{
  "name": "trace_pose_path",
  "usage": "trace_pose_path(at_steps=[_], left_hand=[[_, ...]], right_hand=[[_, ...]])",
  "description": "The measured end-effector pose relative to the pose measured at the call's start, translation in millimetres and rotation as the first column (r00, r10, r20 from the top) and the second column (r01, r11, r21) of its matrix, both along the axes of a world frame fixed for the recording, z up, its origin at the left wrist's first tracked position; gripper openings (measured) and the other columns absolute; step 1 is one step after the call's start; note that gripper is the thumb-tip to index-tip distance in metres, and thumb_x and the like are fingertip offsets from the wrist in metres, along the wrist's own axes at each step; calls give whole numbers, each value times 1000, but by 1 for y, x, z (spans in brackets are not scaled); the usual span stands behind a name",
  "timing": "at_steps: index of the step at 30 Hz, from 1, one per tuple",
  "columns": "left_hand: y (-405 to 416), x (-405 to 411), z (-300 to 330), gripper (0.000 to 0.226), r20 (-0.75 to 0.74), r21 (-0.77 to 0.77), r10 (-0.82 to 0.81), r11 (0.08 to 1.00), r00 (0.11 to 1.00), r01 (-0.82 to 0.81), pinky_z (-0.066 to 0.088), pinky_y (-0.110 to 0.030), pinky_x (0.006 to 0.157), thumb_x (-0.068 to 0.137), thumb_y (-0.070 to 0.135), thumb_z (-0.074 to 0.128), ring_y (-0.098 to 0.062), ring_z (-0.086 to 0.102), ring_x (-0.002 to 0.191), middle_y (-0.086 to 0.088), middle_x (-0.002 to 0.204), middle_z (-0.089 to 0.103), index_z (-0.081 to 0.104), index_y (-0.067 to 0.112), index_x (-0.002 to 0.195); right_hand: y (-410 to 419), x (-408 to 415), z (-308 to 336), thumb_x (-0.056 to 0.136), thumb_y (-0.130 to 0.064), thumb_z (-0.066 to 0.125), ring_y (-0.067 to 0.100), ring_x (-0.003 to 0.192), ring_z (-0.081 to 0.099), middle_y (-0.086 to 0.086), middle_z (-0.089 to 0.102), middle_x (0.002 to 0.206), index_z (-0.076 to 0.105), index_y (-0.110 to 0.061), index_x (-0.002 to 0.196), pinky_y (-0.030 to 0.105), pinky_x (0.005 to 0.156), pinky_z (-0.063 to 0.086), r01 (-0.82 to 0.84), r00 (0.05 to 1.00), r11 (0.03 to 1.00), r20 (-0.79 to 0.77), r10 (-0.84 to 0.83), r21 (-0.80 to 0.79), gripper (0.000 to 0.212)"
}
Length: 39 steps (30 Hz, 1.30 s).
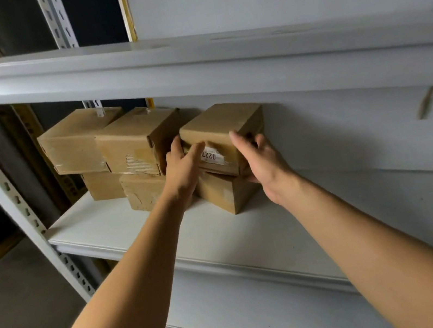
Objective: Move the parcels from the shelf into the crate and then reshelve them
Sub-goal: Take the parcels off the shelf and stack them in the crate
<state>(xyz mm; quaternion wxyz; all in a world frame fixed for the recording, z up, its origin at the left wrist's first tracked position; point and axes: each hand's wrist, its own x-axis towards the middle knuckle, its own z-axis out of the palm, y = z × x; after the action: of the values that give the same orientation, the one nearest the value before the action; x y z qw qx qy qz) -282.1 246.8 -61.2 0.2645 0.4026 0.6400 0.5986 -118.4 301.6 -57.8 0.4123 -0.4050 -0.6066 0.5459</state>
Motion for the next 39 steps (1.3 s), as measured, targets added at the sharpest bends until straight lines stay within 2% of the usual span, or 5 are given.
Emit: trace_pose_path(at_steps=[6,17,23,29,39], left_hand=[[-2,30,6,58,-36,70,44,997,998,-41,60,-42,89,85,83,49,-21,65,108,-4,124,60,54,34,115],[-24,118,-2,32,10,247,-193,951,981,184,62,-44,91,96,46,63,-7,71,99,5,117,67,55,29,122],[-42,203,-37,63,5,242,-553,809,833,535,44,-43,119,100,37,62,-3,55,136,18,148,58,40,36,160],[-83,320,-66,63,-20,208,-762,630,647,748,46,-13,105,105,12,61,4,52,136,16,153,54,37,24,163],[-229,571,-148,58,3,6,-967,254,254,967,47,-35,114,104,6,61,-9,57,135,11,146,62,48,27,156]], right_hand=[[8,24,2,56,-96,67,26,113,69,0,71,119,54,-36,106,58,99,57,165,980,984,-107,-171,-62,79],[-60,121,-8,92,-40,74,22,111,72,6,73,121,62,-26,118,52,93,58,351,890,936,-319,-325,24,33],[-120,228,-37,105,-25,63,15,133,61,-11,66,142,54,-36,149,58,117,43,396,888,917,-273,-369,48,47],[-203,354,-79,104,-26,64,10,140,56,-17,61,148,47,-44,154,51,122,39,558,811,830,-220,-543,10,56],[-427,554,-153,104,-9,62,0,133,59,-14,66,143,45,-21,158,26,114,48,878,431,457,-176,-885,-144,57]])
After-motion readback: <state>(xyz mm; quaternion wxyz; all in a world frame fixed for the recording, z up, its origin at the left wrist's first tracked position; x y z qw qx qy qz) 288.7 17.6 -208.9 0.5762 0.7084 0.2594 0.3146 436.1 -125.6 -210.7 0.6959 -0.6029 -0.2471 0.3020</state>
